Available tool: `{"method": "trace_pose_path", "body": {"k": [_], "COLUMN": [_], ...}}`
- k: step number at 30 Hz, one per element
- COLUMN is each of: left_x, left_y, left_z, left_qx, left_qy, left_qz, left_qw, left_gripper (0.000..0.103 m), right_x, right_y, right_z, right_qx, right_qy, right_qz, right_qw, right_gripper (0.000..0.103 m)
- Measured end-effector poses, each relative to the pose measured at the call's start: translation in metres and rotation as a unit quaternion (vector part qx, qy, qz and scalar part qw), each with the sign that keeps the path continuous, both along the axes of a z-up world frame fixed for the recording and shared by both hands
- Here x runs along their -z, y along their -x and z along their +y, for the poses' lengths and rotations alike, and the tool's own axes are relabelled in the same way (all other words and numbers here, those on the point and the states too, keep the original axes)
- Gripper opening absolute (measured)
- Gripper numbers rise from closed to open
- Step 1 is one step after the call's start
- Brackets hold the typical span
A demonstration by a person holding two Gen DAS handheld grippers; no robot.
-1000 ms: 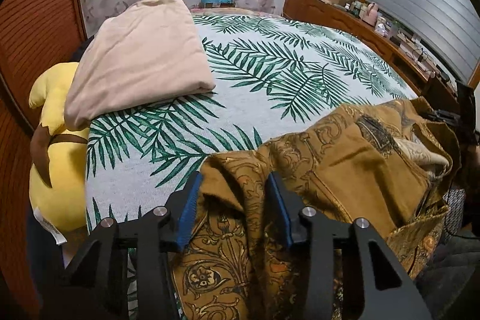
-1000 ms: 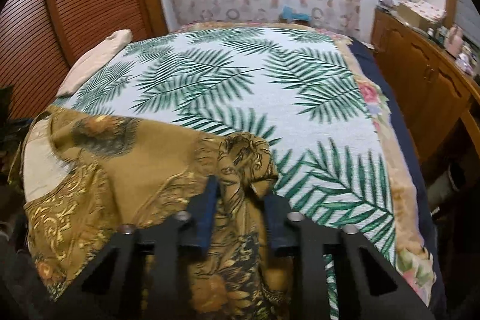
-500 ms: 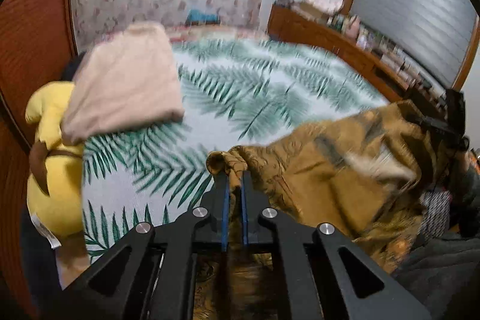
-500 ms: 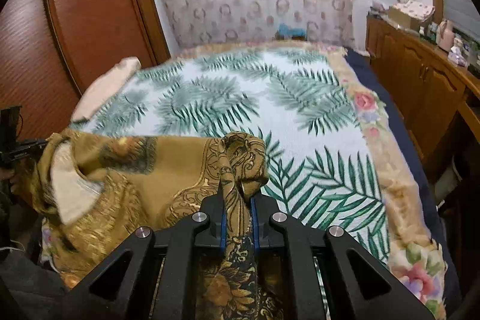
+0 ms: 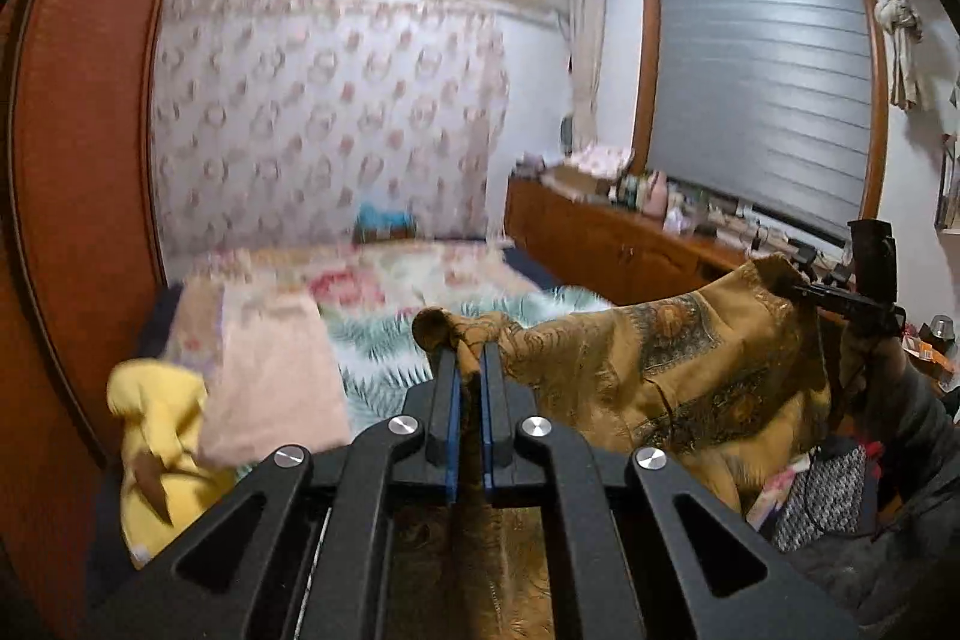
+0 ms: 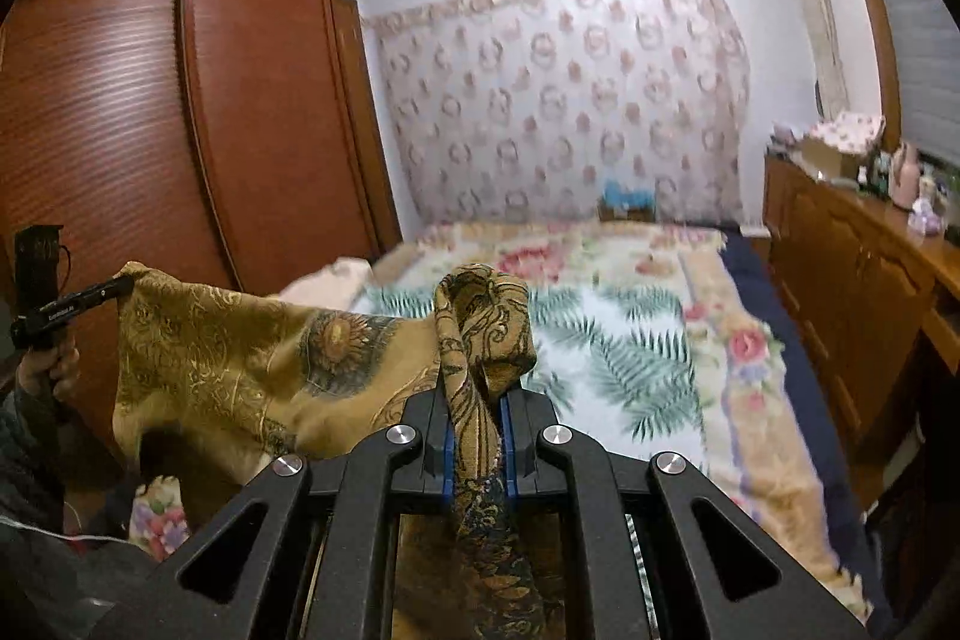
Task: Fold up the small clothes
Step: 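Lift the held shirt high above the bed with both tools, then lower the shirt flat onto the bed and open both tools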
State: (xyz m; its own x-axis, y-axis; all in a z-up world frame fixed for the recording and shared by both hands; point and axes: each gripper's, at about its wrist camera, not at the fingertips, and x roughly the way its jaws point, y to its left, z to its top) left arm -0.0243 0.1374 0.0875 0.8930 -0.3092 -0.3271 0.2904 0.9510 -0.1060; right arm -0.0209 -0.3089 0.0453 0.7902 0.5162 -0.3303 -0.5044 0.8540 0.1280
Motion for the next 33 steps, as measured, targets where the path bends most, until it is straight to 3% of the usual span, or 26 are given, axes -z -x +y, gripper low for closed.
{"method": "trace_pose_path", "body": {"k": [9,14,19,22,26,28,31,32,33], "left_x": [-0.055,-0.087,-0.111,-0.110,-0.084,-0.059,-0.014,0.001,0.018], "left_y": [0.011,0.015,-0.014,-0.051,-0.123,-0.169,-0.230,-0.249,-0.268], "left_z": [0.013,0.018,0.029,0.035,0.044,0.047,0.049,0.050,0.052], "left_qx": [-0.018,-0.022,-0.053,-0.073,-0.092,-0.102,-0.112,-0.117,-0.127], "left_qy": [0.004,0.001,-0.014,-0.027,-0.039,-0.050,-0.072,-0.080,-0.089], "left_qz": [-0.066,-0.104,-0.119,-0.111,-0.074,-0.053,-0.016,-0.002,0.018], "left_qw": [0.9976,0.9944,0.9914,0.9908,0.9923,0.9921,0.9909,0.9899,0.9877], "left_gripper": [0.006,0.006,0.006,0.006,0.006,0.006,0.015,0.017,0.017], "right_x": [-0.055,-0.093,-0.123,-0.127,-0.114,-0.098,-0.054,-0.034,-0.011], "right_y": [0.041,0.061,0.062,0.033,-0.039,-0.091,-0.167,-0.193,-0.219], "right_z": [-0.026,-0.039,-0.041,-0.027,0.005,0.022,0.043,0.051,0.059], "right_qx": [-0.024,-0.025,-0.021,-0.001,0.024,0.034,0.065,0.081,0.097], "right_qy": [-0.003,-0.005,0.000,0.029,0.065,0.071,0.084,0.091,0.102], "right_qz": [-0.053,-0.104,-0.142,-0.150,-0.114,-0.083,-0.038,-0.019,0.007], "right_qw": [0.998,0.994,0.990,0.988,0.991,0.993,0.994,0.992,0.990], "right_gripper": [0.011,0.010,0.010,0.011,0.011,0.011,0.011,0.013,0.021]}}
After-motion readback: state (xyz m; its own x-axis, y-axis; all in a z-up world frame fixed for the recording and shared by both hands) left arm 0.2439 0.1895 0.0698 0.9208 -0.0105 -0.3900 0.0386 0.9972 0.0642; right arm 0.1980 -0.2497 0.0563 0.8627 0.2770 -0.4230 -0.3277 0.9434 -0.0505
